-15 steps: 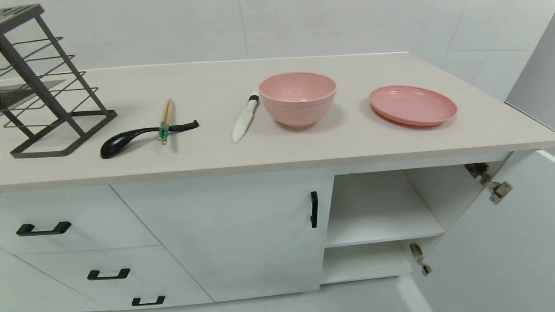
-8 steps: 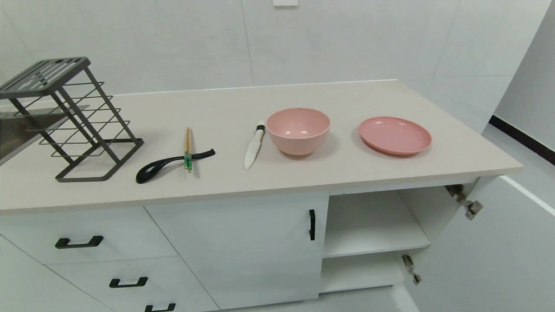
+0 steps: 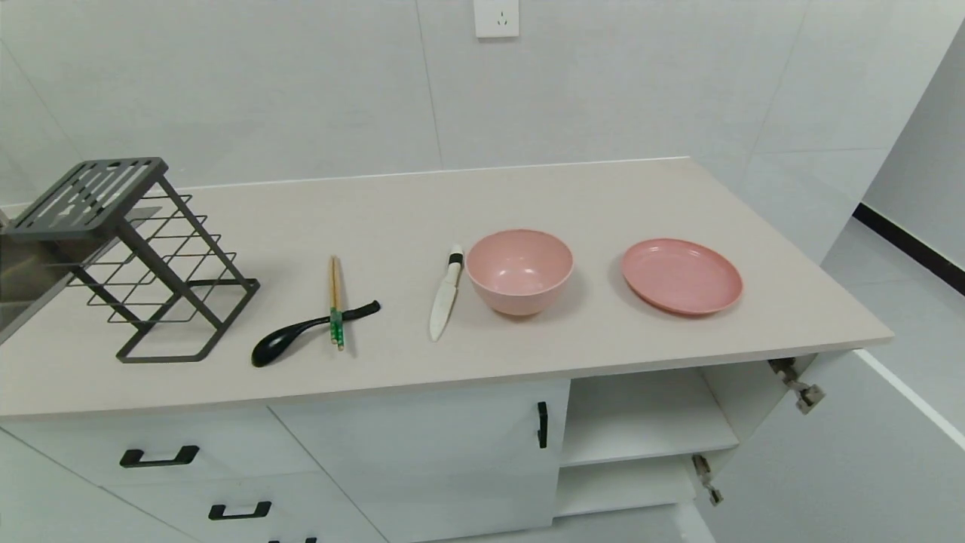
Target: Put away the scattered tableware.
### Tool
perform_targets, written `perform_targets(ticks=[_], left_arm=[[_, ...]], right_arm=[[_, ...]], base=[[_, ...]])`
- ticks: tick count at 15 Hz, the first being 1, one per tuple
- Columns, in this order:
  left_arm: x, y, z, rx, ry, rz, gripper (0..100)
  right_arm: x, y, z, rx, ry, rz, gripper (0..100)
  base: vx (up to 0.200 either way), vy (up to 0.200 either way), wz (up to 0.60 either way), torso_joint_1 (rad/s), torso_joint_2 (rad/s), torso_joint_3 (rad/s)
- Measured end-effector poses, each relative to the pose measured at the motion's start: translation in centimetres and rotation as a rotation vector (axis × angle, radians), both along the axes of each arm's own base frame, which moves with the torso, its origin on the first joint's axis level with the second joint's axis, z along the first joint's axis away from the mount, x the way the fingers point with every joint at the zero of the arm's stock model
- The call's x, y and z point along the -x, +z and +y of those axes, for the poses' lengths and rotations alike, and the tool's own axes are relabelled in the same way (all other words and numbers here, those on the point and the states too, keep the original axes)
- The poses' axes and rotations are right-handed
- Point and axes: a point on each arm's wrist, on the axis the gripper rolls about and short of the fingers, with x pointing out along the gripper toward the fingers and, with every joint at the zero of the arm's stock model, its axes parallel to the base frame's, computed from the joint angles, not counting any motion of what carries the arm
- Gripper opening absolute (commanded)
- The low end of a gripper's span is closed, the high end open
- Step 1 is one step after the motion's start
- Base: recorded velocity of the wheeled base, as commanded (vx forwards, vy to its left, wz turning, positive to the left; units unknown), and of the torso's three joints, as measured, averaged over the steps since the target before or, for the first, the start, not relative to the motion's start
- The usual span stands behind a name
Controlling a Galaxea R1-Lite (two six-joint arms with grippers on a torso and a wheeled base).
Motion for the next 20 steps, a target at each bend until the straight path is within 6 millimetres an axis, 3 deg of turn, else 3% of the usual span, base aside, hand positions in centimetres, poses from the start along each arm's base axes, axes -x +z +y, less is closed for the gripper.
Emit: perform_targets(ticks=[5, 10, 16, 20], left_arm=[[0.0, 0.0, 0.0, -0.002, 0.0, 0.0, 100], [0.0, 0.0, 0.0, -0.001, 0.0, 0.0, 100], [0.0, 0.0, 0.0, 0.0, 0.0, 0.0, 100], [0.0, 0.0, 0.0, -0.002, 0.0, 0.0, 100]], right_arm=[[0.0, 0.0, 0.0, 0.0, 0.0, 0.0, 100], [0.0, 0.0, 0.0, 0.0, 0.0, 0.0, 100], [0.0, 0.0, 0.0, 0.0, 0.0, 0.0, 100], [0.0, 0.0, 0.0, 0.0, 0.001, 0.0, 100]], base=[[0.12, 0.0, 0.0, 0.293, -0.56, -0.268], [0.0, 0.0, 0.0, 0.286, -0.56, -0.264], [0.0, 0.0, 0.0, 0.022, -0.03, -0.017], [0.15, 0.0, 0.0, 0.002, 0.0, 0.001]])
